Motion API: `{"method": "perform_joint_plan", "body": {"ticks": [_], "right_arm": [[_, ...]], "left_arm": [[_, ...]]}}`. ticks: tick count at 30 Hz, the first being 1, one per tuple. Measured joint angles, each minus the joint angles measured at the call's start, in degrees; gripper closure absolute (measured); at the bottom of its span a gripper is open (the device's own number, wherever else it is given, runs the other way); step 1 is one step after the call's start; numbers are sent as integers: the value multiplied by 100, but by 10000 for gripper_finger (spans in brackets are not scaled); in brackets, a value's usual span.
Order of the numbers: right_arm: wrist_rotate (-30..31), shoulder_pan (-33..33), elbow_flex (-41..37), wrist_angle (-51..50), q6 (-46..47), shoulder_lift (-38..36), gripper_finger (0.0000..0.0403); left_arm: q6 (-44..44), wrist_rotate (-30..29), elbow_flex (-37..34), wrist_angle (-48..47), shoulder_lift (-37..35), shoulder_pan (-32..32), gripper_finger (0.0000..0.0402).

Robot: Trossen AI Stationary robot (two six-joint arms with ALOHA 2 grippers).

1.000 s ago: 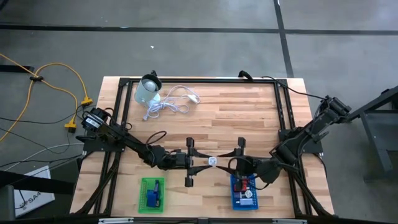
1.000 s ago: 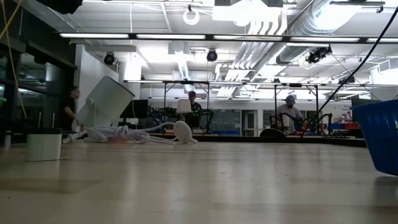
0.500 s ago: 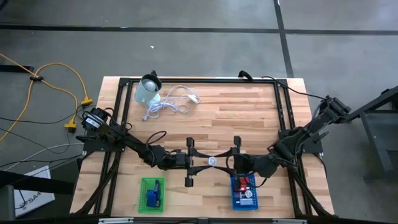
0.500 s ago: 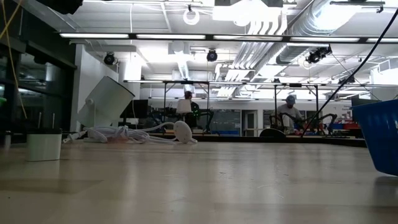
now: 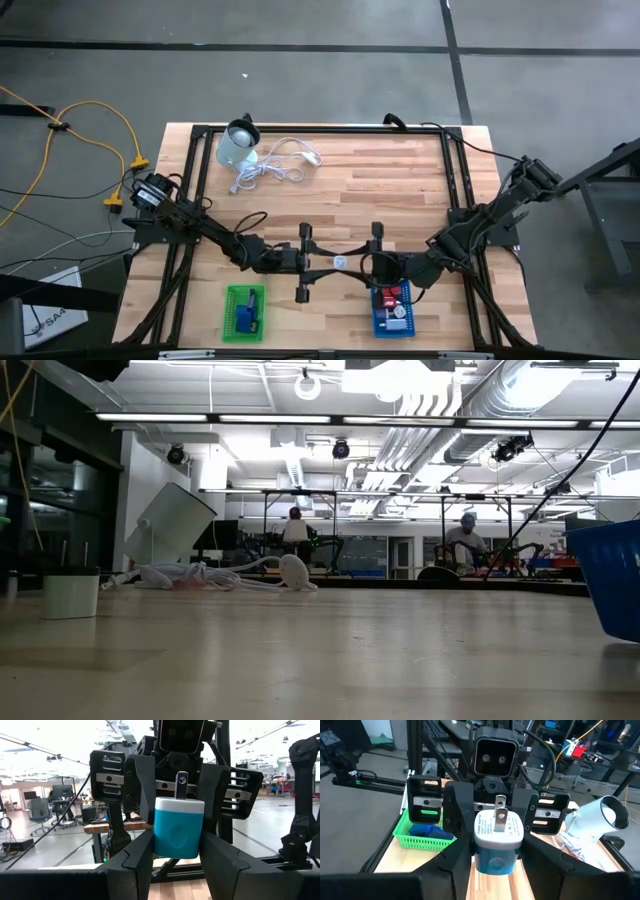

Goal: Pick & Place Office items
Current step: Put the blue charger adapter into the blue bin

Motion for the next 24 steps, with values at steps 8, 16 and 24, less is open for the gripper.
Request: {"method": "perform_joint_plan", "body": {"ticks": [8, 16, 24], "right_arm": [[51, -17, 0, 130, -2, 15, 250], [31, -11, 0, 199, -20, 15, 250], [26, -9, 0, 216, -20, 15, 250]], "left_arm": [[-7, -48, 11, -24, 0, 18, 268], [-7, -44, 11, 3, 0, 12, 268], [-7, -36, 11, -1, 0, 12, 268]]}}
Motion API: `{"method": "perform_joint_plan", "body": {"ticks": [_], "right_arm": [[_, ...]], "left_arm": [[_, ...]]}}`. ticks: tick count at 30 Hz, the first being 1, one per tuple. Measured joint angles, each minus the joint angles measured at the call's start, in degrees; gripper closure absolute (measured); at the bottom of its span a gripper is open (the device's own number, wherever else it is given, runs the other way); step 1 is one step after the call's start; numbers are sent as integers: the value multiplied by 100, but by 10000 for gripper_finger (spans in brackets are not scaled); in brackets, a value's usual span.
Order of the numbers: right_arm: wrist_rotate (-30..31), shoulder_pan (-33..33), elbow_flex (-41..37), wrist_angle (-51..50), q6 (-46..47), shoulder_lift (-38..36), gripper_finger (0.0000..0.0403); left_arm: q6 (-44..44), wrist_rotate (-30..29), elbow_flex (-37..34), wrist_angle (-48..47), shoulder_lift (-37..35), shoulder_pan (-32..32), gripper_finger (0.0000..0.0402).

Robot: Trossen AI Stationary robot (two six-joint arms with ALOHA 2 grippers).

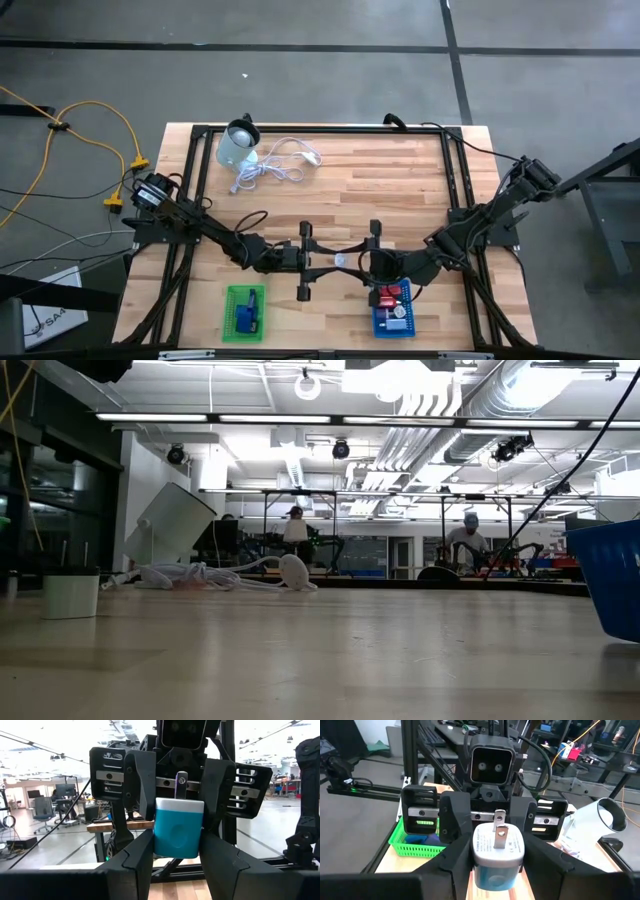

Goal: Pick & Place Office items
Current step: Put the blue charger adapter into the blue bin

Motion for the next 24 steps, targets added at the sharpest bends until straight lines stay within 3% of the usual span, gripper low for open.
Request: {"method": "perform_joint_plan", "body": {"ticks": [11, 19, 24], "right_arm": [[-7, 2, 0, 0, 0, -4, 275], [-4, 2, 0, 0, 0, -7, 259], [-7, 4, 0, 0, 2, -9, 280]], "left_arm": [[15, 5, 0, 0, 0, -2, 268], [4, 5, 0, 0, 0, -2, 268], [11, 5, 0, 0, -2, -2, 268]]}}
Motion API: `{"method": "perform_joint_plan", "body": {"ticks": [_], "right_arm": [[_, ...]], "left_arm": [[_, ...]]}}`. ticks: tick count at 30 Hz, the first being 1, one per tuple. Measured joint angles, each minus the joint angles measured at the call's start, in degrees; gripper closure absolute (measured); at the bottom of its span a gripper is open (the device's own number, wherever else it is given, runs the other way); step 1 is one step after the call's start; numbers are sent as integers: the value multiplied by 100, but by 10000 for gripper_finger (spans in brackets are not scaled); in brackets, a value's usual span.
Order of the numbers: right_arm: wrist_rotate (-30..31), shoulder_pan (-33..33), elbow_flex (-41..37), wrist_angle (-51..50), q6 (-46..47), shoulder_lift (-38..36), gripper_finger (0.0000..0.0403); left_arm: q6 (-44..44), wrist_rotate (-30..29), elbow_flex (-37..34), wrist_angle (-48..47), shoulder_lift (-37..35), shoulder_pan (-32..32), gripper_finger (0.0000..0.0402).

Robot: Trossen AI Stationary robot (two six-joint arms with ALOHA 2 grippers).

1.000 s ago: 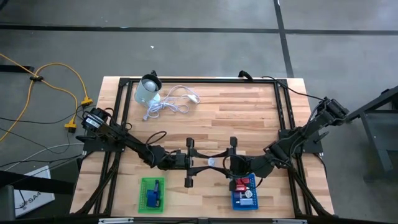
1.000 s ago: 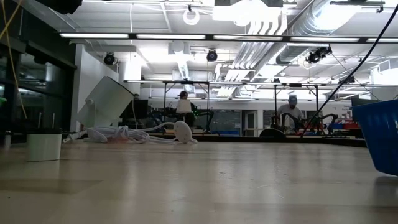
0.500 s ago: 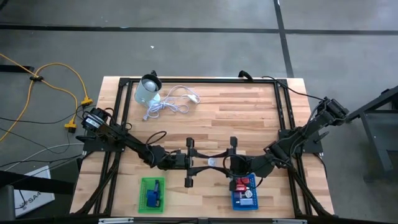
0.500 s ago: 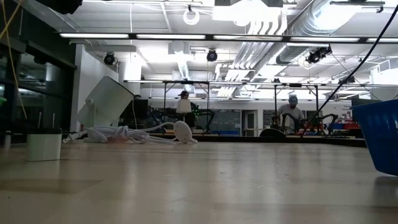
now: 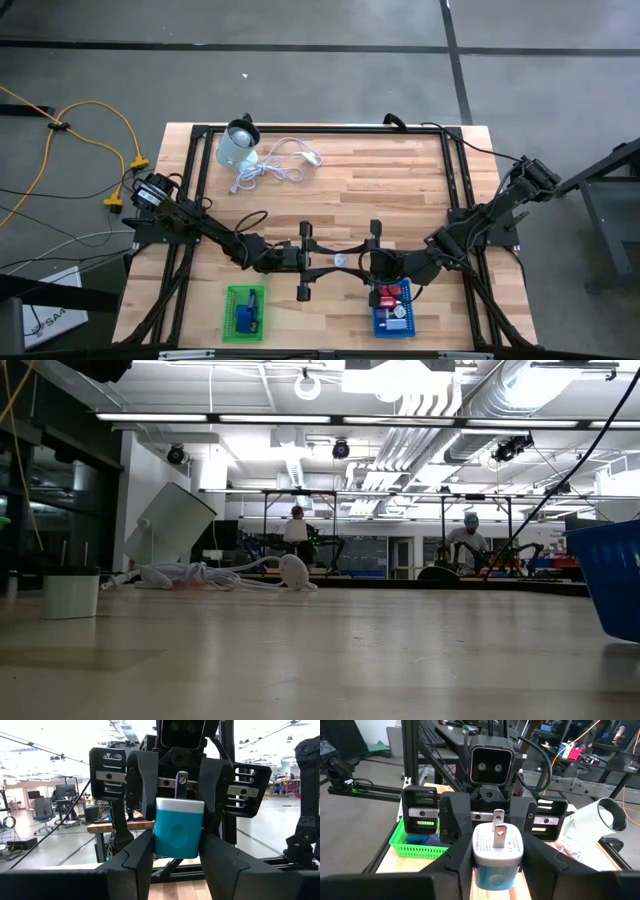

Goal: Pick & Place Office items
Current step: Put the blue charger adapter into the blue bin

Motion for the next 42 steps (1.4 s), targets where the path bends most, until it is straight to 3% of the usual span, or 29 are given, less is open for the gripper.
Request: {"method": "perform_joint_plan", "body": {"ticks": [27, 37, 42], "right_arm": [[2, 1, 0, -1, 10, -2, 282], [-11, 1, 0, -2, -1, -2, 282], [-10, 1, 0, -2, 3, -2, 282]], "left_arm": [[-59, 0, -2, -1, -2, -2, 266], [-79, -15, -4, -2, -2, -1, 192], [-121, -15, -4, -3, -2, -2, 173]]}}
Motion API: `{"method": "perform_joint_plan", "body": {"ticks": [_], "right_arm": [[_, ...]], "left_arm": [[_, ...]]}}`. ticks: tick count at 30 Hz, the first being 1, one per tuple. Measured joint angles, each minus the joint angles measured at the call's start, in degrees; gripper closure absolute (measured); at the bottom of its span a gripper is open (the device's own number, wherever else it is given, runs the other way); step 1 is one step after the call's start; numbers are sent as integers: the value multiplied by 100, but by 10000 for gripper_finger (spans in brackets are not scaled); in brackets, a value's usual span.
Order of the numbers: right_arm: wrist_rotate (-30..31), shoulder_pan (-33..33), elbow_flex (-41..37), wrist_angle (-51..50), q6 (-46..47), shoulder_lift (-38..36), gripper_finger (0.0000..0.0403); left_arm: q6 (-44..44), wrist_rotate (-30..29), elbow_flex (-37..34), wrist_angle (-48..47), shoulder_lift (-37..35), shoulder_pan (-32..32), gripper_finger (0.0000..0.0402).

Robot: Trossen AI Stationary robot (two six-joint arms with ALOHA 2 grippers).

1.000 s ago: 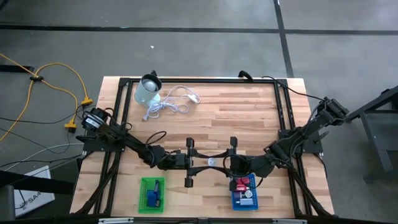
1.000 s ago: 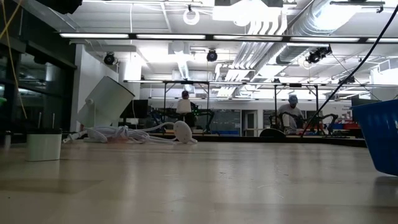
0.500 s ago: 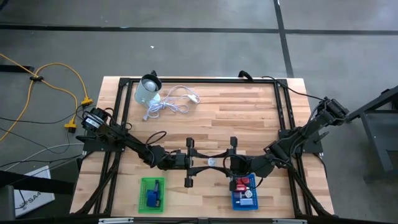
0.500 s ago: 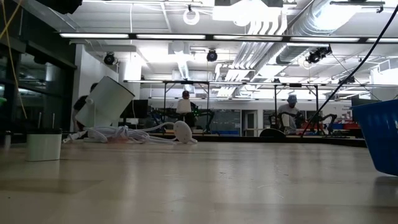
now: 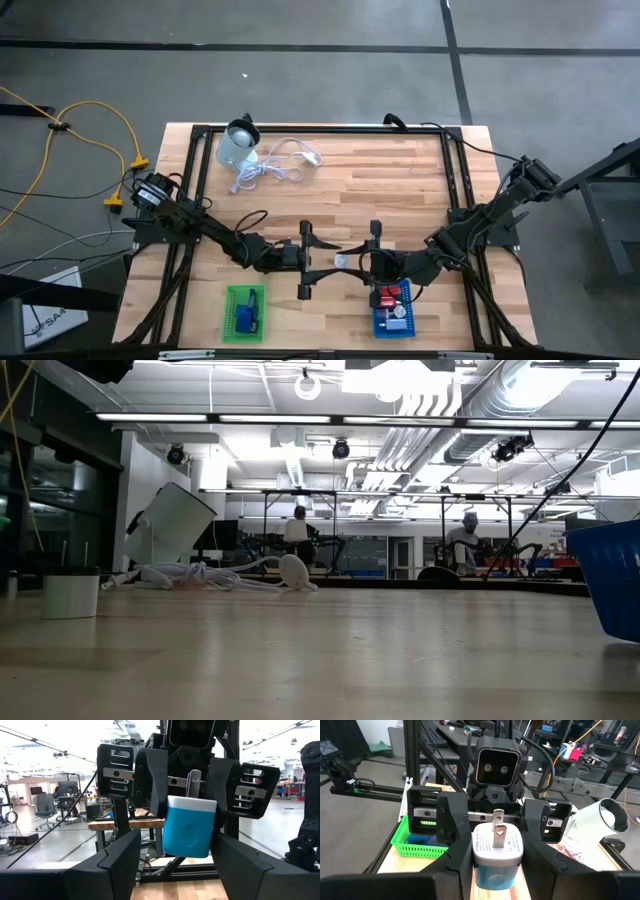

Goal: Pick & Place Office items
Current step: Put the blue charger adapter into the blue bin

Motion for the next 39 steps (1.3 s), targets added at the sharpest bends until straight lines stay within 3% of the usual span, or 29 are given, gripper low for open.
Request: {"method": "perform_joint_plan", "body": {"ticks": [19, 39], "right_arm": [[21, 0, 0, 44, -13, 0, 282], [-3, 94, 2, 649, -660, 0, 281]], "left_arm": [[1, 10, 0, -1, 0, -74, 171], [-84, 15, 0, -164, 0, -74, 171]]}}
